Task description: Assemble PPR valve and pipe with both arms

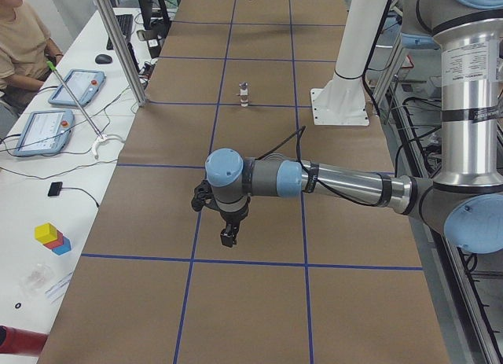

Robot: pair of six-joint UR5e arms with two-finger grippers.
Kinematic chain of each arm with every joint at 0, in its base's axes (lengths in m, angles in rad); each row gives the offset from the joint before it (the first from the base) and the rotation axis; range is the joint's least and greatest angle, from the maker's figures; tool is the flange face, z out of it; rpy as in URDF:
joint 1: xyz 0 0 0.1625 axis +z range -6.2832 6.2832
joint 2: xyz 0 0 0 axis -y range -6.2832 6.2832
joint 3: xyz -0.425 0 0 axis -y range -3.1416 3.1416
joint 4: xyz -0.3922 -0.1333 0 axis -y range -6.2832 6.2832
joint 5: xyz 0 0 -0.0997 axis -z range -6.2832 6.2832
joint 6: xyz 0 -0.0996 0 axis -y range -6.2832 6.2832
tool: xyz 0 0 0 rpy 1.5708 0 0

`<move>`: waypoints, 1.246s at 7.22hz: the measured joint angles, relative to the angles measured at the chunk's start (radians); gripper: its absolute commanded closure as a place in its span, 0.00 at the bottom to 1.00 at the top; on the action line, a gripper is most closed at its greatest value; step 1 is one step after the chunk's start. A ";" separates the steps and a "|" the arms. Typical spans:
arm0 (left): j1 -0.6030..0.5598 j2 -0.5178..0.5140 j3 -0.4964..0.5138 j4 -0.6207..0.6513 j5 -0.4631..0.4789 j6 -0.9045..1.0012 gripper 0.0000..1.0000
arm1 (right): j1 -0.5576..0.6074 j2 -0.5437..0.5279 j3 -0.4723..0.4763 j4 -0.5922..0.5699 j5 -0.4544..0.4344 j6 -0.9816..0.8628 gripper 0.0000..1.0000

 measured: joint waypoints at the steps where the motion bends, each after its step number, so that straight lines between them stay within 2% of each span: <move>1: 0.000 0.006 -0.004 -0.001 -0.001 0.000 0.00 | 0.022 -0.028 0.001 0.002 0.000 0.002 0.00; 9: 0.000 0.017 -0.008 -0.001 0.000 0.000 0.00 | 0.062 -0.057 0.013 0.004 0.007 0.005 0.00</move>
